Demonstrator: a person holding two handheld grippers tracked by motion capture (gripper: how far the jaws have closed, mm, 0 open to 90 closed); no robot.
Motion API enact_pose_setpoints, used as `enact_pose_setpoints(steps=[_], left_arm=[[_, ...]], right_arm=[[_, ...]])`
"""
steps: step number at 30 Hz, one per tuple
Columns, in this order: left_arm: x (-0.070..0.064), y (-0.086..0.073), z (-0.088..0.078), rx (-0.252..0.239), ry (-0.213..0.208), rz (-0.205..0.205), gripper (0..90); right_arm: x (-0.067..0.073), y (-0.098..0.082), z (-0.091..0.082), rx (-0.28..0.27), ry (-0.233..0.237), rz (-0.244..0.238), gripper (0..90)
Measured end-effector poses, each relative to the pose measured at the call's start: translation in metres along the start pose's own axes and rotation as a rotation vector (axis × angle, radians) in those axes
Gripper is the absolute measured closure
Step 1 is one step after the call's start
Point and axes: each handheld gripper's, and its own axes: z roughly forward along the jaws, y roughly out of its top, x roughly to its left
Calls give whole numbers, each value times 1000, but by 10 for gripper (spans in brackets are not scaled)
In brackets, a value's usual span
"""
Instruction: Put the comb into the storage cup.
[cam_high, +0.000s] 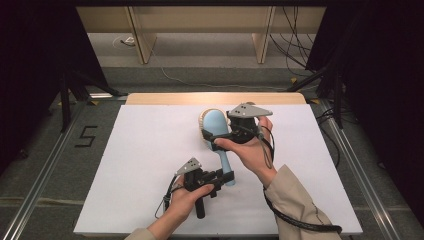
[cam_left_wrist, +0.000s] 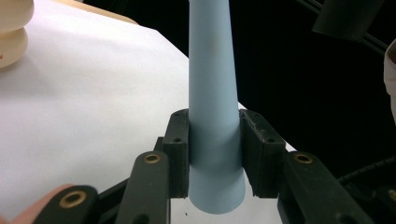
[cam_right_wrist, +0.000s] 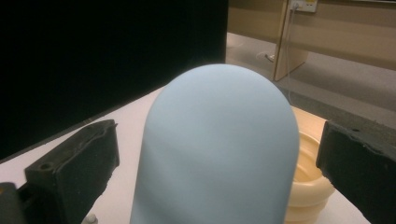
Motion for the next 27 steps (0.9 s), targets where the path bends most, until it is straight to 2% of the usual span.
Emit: enact_pose_setpoints(steps=[14,27], left_arm=[[0,0,0,6,-1,7,649],[0,0,0,4,-4,7,649]], right_arm=[[1,6,18,43,-3,23,3],[-1,4,24,69,-5,47,33]])
